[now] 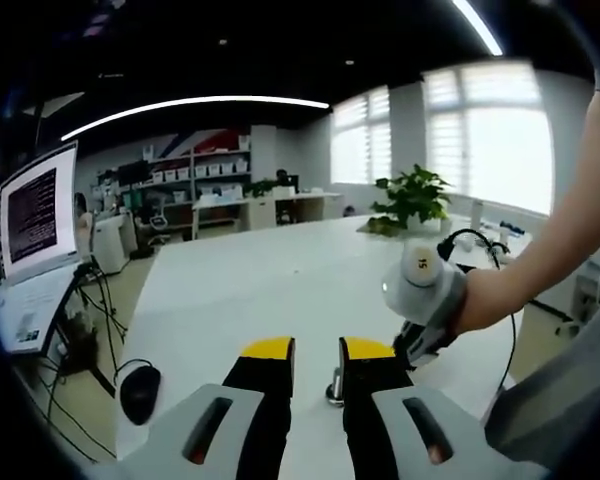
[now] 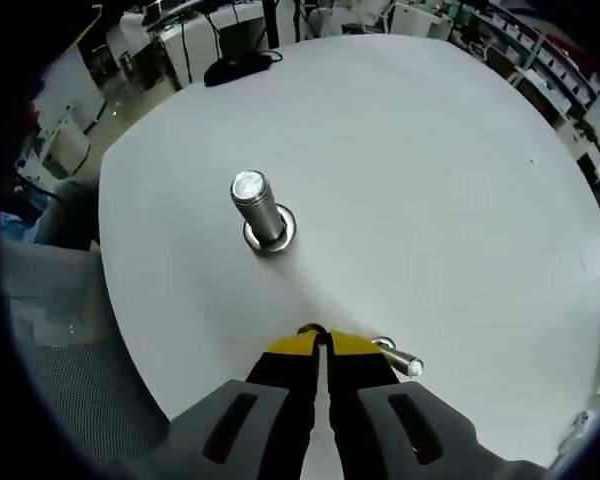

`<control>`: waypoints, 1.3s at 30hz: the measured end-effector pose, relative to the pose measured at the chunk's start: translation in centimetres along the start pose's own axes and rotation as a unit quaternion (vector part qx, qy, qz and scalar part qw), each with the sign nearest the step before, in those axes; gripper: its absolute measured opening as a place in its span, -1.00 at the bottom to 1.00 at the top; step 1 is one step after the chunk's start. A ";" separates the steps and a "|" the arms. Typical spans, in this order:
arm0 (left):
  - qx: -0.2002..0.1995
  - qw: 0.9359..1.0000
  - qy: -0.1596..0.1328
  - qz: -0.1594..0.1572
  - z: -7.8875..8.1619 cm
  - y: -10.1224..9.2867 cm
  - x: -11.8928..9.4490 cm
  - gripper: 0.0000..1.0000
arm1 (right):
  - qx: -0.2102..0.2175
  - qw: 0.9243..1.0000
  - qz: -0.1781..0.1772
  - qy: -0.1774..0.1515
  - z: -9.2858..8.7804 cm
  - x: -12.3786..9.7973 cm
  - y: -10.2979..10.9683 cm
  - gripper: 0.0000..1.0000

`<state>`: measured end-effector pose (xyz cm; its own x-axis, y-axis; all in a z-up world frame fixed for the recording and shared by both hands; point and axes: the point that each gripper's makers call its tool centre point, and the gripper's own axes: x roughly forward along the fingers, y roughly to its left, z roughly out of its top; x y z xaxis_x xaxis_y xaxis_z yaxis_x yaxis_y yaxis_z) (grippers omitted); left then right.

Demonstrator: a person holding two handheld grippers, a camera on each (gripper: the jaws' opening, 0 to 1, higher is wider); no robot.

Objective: Place the washer onto the threaded stud by aligning its center hole with the stud, sliding it down to the base, and recovering from edge contact or off-axis alignment until the washer reaches the visible bottom stop.

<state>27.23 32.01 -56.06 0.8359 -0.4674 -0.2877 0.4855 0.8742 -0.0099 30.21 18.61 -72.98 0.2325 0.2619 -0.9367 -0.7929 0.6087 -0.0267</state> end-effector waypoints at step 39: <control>-0.001 1.000 0.000 0.001 -0.1 -0.4 0.1 -0.69 | 0.072 0.995 -0.010 -0.063 0.4 -6.3 -4.0 -0.91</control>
<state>27.07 31.59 -56.15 0.8369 -0.4656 -0.2877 0.4833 0.8754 -0.0107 32.12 14.86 -66.81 0.3245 0.3350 -0.8846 -0.7002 0.7138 0.0134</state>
